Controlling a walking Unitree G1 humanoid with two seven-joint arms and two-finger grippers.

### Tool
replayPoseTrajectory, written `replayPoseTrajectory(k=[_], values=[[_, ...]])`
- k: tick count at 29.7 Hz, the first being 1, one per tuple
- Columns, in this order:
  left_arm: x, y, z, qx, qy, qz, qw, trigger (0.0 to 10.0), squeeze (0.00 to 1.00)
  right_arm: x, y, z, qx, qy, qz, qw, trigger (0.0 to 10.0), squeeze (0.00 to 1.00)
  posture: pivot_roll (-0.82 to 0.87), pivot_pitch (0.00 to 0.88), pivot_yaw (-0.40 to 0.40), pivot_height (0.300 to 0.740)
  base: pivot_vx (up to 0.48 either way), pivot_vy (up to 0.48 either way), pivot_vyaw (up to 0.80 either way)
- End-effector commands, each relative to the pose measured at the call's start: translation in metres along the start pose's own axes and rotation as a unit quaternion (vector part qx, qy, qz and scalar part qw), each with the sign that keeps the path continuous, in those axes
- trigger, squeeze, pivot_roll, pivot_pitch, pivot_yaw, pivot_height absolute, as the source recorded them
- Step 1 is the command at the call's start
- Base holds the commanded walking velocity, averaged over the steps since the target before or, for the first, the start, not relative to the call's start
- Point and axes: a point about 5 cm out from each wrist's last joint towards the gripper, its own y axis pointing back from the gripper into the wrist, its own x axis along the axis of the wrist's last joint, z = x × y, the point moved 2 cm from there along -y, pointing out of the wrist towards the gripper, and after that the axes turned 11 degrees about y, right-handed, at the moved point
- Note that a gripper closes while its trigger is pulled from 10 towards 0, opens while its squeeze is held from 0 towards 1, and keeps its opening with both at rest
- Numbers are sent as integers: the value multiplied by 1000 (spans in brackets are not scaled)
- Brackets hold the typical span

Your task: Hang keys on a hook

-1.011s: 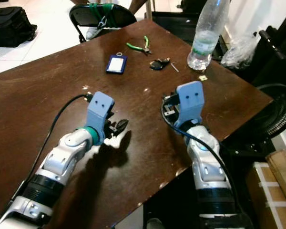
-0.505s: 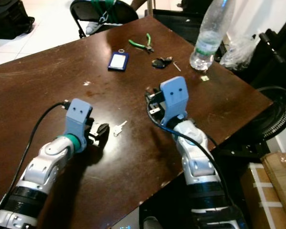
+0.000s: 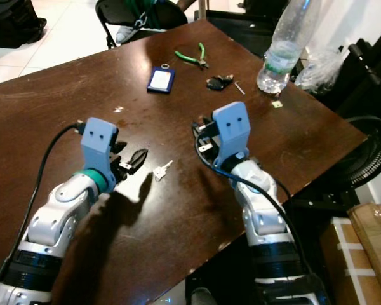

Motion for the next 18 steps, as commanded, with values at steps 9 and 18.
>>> replayPoseTrajectory(k=[9, 18], values=[[-1, 17, 23, -37, -15, -6, 999, 10000, 0, -20, 22, -45, 172, 21, -34, 984, 10000, 0, -91, 160, 55, 740, 0, 0, 0], [-4, 20, 4, 29, -6, -9, 1000, 10000, 0, -41, 9, -82, 225, 23, -60, 972, 10000, 0, -77, 157, 50, 740, 0, 0, 0]])
